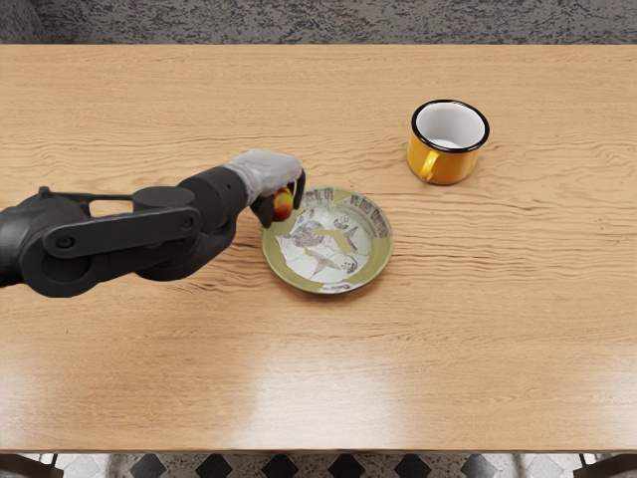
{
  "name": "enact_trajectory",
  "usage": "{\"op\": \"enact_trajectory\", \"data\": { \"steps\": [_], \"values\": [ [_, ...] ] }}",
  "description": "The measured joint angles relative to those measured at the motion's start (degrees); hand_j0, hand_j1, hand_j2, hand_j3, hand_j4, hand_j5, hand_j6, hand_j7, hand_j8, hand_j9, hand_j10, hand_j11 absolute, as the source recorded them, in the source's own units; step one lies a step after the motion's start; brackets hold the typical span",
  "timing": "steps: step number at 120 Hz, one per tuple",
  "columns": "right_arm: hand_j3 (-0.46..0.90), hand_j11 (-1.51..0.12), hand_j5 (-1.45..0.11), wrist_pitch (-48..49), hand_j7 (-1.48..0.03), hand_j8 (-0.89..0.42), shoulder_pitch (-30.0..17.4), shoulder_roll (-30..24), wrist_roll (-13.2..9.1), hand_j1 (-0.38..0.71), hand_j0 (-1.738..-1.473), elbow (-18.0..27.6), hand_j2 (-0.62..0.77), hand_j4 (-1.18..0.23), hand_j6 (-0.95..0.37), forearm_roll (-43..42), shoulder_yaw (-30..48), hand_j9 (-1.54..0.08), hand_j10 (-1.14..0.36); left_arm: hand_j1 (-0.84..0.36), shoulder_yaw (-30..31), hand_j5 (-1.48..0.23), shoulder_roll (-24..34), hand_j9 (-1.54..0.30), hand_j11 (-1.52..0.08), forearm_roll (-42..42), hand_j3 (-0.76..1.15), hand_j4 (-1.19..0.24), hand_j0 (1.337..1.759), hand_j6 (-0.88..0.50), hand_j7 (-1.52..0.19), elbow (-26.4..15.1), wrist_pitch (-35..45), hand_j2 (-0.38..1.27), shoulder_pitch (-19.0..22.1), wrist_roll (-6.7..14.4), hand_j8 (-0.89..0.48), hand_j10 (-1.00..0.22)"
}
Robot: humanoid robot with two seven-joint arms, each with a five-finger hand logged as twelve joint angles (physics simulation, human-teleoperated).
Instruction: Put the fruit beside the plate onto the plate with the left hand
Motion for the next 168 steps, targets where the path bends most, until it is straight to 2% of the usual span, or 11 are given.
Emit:
{"op": "enact_trajectory", "data": {
  "steps": [34,51,69,74,90,103,117,136,149,155,168],
  "values": [
    [0.00,0.00,0.00,0.00,0.00,0.00,0.14,0.00,0.00,-0.35,-1.658,0.00,0.00,0.00,0.00,-0.07,0.00,0.00,0.00,-0.30,0.30,-1.04,-2.72,-0.98,-0.99,0.32,0.00,-0.69,1.651,-0.41,-0.99,0.29,0.27,0.25,0.51,-0.02,-0.41,-0.75],
    [0.00,0.00,0.00,0.00,0.00,0.00,0.15,0.00,0.00,-0.35,-1.658,0.00,0.00,0.00,0.00,-0.02,0.00,0.00,0.00,-0.32,0.62,-1.03,-3.99,-0.98,-0.99,0.39,0.00,-0.69,1.651,-0.40,-0.99,0.46,0.27,0.35,1.99,-0.02,-0.40,-0.75],
    [0.00,0.00,0.00,0.00,0.00,0.00,0.15,0.00,0.00,-0.35,-1.658,0.00,0.00,0.00,0.00,0.00,0.00,0.00,0.00,-0.31,0.77,-1.02,-3.95,-0.96,-0.97,0.32,0.00,-0.69,1.652,-0.40,-0.97,0.63,0.20,0.30,2.54,-0.03,-0.40,-0.75],
    [0.00,0.00,0.00,0.00,0.00,0.00,0.13,0.00,0.00,-0.35,-1.658,0.00,0.00,0.00,0.00,0.00,0.00,0.00,0.00,-0.28,0.71,-0.94,-3.99,-0.90,-0.90,0.34,0.00,-0.64,1.653,-0.41,-0.90,0.64,0.32,0.25,2.54,-0.03,-0.41,-0.69],
    [0.00,0.00,0.00,0.00,0.00,0.00,0.08,0.00,0.00,-0.35,-1.658,0.00,0.00,0.00,0.00,0.01,0.00,0.00,0.00,-0.05,-0.35,-0.57,-4.30,-0.55,-0.55,0.40,0.00,-0.40,1.656,-0.28,-0.55,0.41,1.31,0.14,2.46,-0.04,-0.28,-0.42],
    [0.00,0.00,0.00,0.00,0.00,0.00,0.05,0.00,0.00,-0.35,-1.658,0.00,0.00,0.00,0.00,-0.02,-0.02,0.00,0.00,0.09,-2.38,-0.36,-3.46,-0.34,-0.34,-0.64,0.00,-0.25,1.657,-0.18,-0.35,-0.12,1.46,0.09,2.32,-0.04,-0.18,-0.27],
    [0.00,0.00,0.00,0.00,0.00,0.00,0.04,0.00,0.00,-0.35,-1.658,0.00,0.00,0.00,0.00,-0.10,-0.06,0.00,0.00,0.19,-10.09,-0.22,3.48,-0.21,-0.21,-10.66,0.00,-0.15,1.657,-0.11,-0.21,-3.03,-1.93,0.05,2.18,-0.04,-0.11,-0.16],
    [0.00,0.00,0.00,0.00,0.00,0.00,0.04,0.00,0.00,-0.35,-1.658,0.00,0.00,0.00,0.00,-0.15,-0.08,0.00,0.00,0.26,-21.98,-0.12,13.90,-0.11,-0.11,-35.67,0.00,-0.08,1.658,-0.07,-0.11,-4.38,-18.88,0.03,3.29,-0.04,-0.07,-0.09],
    [0.00,0.00,0.00,0.00,0.00,0.00,0.00,0.00,0.00,-0.35,-1.658,0.00,0.00,0.00,0.00,-0.16,-0.09,0.00,0.00,0.29,-26.70,-0.08,22.43,-0.08,-0.08,-49.75,0.00,-0.06,1.658,-0.05,-0.08,-4.61,-28.95,0.02,4.92,-0.04,-0.05,-0.06],
    [0.00,0.00,0.00,0.00,0.00,0.00,0.00,0.00,0.00,-0.35,-1.658,0.00,0.00,0.00,0.00,-0.16,-0.09,0.00,0.00,0.30,-28.71,-0.07,26.36,-0.07,-0.07,-54.50,0.00,-0.05,1.658,-0.04,-0.07,-4.65,-31.13,0.02,6.80,-0.04,-0.04,-0.05],
    [0.00,0.00,0.00,0.00,0.00,0.00,0.00,0.00,0.00,-0.35,-1.658,0.00,0.00,0.00,0.00,-0.17,-0.09,0.00,0.00,0.31,-31.01,-0.05,33.00,-0.05,-0.05,-61.94,0.00,-0.04,1.658,-0.04,-0.05,-4.70,-33.41,0.01,7.89,-0.04,-0.04,-0.04]
  ]
}}
